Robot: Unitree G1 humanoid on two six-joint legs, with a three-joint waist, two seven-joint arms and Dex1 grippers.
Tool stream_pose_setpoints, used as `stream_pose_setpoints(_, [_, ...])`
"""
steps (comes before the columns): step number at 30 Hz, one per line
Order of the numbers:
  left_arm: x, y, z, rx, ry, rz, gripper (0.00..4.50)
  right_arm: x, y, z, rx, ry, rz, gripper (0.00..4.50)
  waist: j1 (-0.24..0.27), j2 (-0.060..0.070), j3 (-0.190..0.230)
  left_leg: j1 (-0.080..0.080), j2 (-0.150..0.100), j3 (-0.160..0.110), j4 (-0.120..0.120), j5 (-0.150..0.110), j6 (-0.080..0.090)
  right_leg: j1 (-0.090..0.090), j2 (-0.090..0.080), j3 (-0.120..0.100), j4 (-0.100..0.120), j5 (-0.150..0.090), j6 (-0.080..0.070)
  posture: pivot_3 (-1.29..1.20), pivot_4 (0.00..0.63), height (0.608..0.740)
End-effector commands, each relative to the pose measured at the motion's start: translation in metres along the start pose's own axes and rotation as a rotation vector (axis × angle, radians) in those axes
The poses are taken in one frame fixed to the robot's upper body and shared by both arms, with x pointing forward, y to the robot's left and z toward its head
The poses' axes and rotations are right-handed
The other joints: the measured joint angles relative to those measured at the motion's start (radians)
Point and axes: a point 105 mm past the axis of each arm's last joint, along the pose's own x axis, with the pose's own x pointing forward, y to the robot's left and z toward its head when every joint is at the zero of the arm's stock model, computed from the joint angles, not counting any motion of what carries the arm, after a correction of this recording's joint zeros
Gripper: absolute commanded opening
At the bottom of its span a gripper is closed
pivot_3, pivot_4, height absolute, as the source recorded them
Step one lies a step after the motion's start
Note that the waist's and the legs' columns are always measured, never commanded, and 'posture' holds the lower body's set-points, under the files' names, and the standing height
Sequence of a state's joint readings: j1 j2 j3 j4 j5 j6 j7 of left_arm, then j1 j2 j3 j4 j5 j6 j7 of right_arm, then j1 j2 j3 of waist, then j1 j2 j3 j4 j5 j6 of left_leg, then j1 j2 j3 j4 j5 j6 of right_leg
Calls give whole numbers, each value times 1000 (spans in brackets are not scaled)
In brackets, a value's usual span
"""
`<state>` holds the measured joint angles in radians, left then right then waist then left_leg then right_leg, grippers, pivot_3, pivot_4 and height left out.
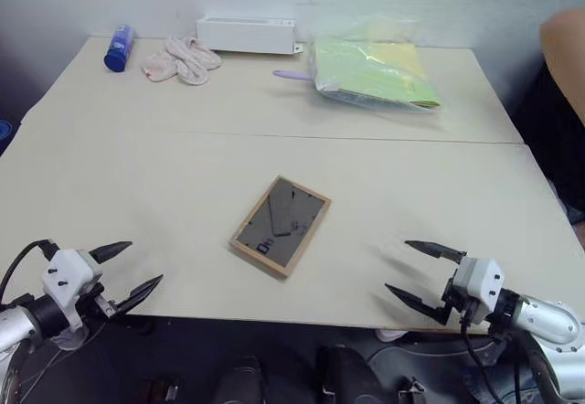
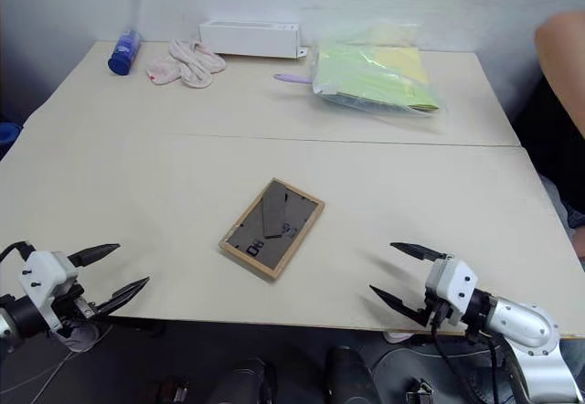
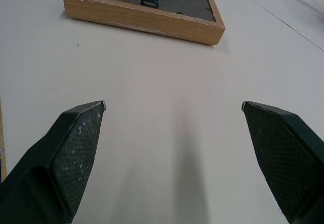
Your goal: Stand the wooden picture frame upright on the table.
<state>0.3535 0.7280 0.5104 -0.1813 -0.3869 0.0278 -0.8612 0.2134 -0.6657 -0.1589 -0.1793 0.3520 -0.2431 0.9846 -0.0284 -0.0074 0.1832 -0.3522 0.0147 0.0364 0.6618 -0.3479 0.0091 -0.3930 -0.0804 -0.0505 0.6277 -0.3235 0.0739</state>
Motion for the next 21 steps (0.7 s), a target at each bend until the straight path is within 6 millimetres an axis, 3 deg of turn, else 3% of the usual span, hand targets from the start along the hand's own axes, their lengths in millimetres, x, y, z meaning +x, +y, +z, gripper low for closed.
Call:
stream_pose_setpoints(1, [4, 4, 13, 29, -25, -3, 4500, 6, 2, 11, -22, -44, 4, 4466, 1, 0, 0, 0, 0, 0, 0, 0, 0, 0, 0, 0, 0, 0, 0, 0, 150, 740])
stream_pose_setpoints(4, [16, 3, 25, -13, -47, -36, 4500, 15, 11, 19, 37, -75, 55, 4466, 3, 0, 0, 0, 0, 0, 0, 0, 0, 0, 0, 0, 0, 0, 0, 0, 150, 740])
stream_pose_setpoints(7, [43, 10, 43, 28, -69, -53, 4124, 38, 18, 30, 62, -96, 106, 3888, 8, 0, 0, 0, 0, -1, 1, 1, -1, 0, 0, -1, 0, 0, 0, 0, 150, 740])
stream_pose_setpoints(12, [94, 16, 50, 67, -47, -87, 2770, 77, 14, 31, 36, -60, 101, 2267, 2, 0, -1, -1, -1, 0, 2, 3, -5, -1, 0, -1, 1, 1, 1, 0, 150, 740])
stream_pose_setpoints(15, [116, 10, 51, 81, -40, -133, 1777, 90, 10, 26, 6, -26, 98, 1189, 1, 0, -1, -3, 0, 1, 2, 3, -5, -2, 2, -1, 2, 1, 1, 0, 150, 740])
stream_pose_setpoints(18, [134, -2, 49, 105, -24, -194, 888, 101, 10, 20, -133, 25, 137, 182, 3, 0, -1, -5, -1, 2, 3, 3, -5, -4, 2, -1, 4, 1, 2, 0, 150, 740])
stream_pose_setpoints(21, [143, -10, 53, 87, -50, -234, 26, 110, 4, 21, -100, 15, 96, 0, 4, 0, -1, -5, -1, 2, 6, 3, -4, -4, 2, -2, 6, 1, 2, 0, 150, 740])
